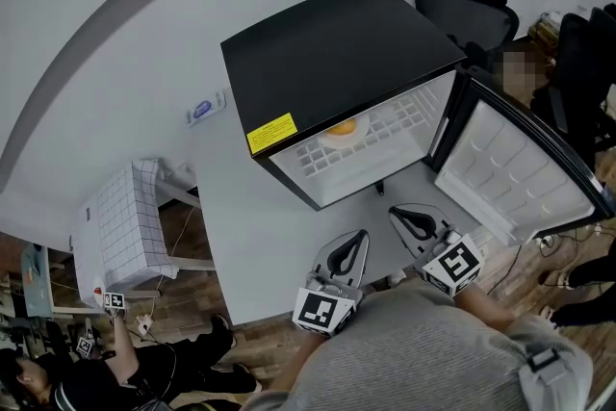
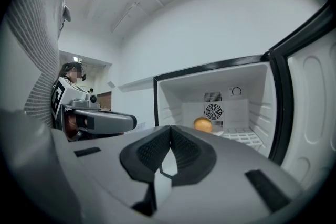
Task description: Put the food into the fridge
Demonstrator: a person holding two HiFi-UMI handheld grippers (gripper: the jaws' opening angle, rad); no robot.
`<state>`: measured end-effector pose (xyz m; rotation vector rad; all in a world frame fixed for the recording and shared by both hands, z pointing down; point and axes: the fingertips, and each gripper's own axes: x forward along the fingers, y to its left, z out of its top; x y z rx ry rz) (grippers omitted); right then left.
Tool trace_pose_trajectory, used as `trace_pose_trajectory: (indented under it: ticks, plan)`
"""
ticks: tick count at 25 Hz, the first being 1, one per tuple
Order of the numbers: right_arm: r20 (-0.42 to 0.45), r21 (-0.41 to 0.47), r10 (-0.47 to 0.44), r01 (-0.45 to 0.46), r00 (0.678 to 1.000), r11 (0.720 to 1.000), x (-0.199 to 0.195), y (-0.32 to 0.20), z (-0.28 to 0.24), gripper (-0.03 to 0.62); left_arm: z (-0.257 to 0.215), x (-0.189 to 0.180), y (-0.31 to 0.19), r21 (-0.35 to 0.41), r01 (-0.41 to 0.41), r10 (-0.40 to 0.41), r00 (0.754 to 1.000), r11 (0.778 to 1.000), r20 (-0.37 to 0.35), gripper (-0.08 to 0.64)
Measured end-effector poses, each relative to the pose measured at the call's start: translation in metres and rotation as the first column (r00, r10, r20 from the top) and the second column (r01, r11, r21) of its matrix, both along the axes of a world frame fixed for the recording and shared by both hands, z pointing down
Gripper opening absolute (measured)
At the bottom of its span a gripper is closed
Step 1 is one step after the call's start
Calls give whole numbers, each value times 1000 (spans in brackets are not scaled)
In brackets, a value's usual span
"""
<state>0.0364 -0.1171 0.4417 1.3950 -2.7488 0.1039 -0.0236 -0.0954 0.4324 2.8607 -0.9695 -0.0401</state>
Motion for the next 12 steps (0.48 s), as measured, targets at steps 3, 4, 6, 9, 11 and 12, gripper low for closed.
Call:
trace_pose_trajectory:
  ticks: [3, 4, 6, 9, 11, 12]
  plan:
    - [-22, -4, -24, 24, 999, 1000, -4, 1, 0, 12, 4, -1, 1, -6, 1, -1, 1000, 1000, 18, 11]
    - [-29, -4, -31, 30, 999, 1000, -5, 1, 0, 12, 7, -2, 1, -9, 0, 0, 1000, 1000, 26, 11]
    - [-37, -1, -27, 27, 999, 1000, -6, -1, 0, 12, 7, -3, 0, -12, 3, -3, 1000, 1000, 24, 11]
    - [-43, 6, -20, 21, 999, 1000, -6, -3, 0, 12, 8, -4, 0, -16, 4, -4, 1000, 1000, 25, 11]
    - [-64, -1, -38, 38, 997, 999, -8, -2, 1, 12, 6, -3, -1, -14, 8, -8, 1000, 1000, 12, 11]
    - [-72, -3, -48, 48, 996, 999, -10, -1, 2, 12, 4, -2, -1, -12, 10, -9, 1000, 1000, 4, 11]
